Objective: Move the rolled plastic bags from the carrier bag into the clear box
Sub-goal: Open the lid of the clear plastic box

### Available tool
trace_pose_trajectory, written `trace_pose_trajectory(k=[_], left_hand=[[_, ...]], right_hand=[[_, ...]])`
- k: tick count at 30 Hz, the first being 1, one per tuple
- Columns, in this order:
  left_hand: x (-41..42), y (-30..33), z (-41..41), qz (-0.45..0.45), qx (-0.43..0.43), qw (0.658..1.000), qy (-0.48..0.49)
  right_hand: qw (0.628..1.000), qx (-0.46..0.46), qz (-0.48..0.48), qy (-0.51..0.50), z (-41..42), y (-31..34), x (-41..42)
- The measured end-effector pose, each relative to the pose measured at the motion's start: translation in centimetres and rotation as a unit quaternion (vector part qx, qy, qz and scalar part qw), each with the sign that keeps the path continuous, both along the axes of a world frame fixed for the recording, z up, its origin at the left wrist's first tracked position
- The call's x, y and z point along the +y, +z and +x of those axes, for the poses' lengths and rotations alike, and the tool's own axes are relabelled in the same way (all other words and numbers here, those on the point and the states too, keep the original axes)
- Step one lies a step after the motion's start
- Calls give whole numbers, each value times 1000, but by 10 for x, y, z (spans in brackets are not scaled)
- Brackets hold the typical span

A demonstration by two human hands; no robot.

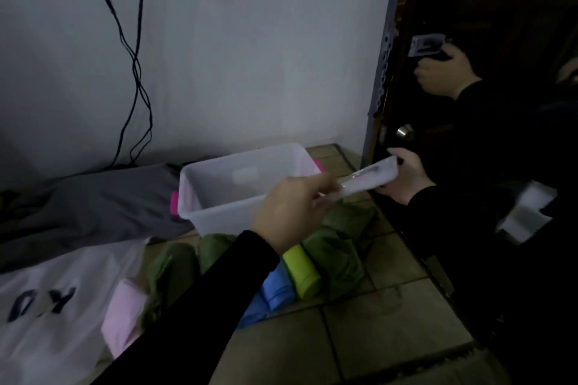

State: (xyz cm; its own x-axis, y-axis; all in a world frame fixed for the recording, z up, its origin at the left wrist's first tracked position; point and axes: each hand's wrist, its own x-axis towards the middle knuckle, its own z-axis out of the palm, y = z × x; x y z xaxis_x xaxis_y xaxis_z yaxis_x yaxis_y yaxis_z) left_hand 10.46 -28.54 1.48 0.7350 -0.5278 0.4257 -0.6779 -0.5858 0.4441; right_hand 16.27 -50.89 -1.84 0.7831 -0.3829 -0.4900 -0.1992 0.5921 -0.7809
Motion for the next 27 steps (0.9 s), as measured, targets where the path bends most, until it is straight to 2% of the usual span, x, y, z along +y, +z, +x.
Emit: trace_pose_trajectory(k=[1,3,4,5,6,8,10,12,14,17,19,22,25,27], left_hand=[[-6,-10,-4,26,0,1000,-6],[-18,-24,-11,59,-3,998,-18],[-23,-30,-13,63,-1,998,-21],[-29,-35,-14,68,2,997,-24],[-34,-39,-14,82,6,996,-23],[-44,-47,-10,104,7,994,-19],[-54,-55,-4,111,6,994,-15],[-65,-61,3,120,4,993,-8],[-76,-65,12,137,0,991,2],[-88,-69,28,149,19,989,12],[-92,-70,39,157,59,985,28],[-100,-71,55,161,118,978,60],[-109,-70,73,166,161,969,83],[-116,-72,85,180,200,958,95]], right_hand=[[995,49,-86,9,7,-8,4],[942,149,-301,-22,14,-15,5],[929,157,-332,40,15,-13,1],[927,147,-323,120,21,-13,-9],[908,157,-349,168,22,-12,-17],[868,207,-401,206,22,-9,-37],[828,204,-456,255,27,-9,-36],[786,187,-521,276,30,-6,-26],[752,203,-568,266,39,-9,-14],[680,228,-646,262,50,-16,5],[670,224,-657,263,61,-24,6],[679,199,-657,258,73,-28,2],[661,184,-671,281,90,-36,2],[666,171,-669,280,99,-42,1]])
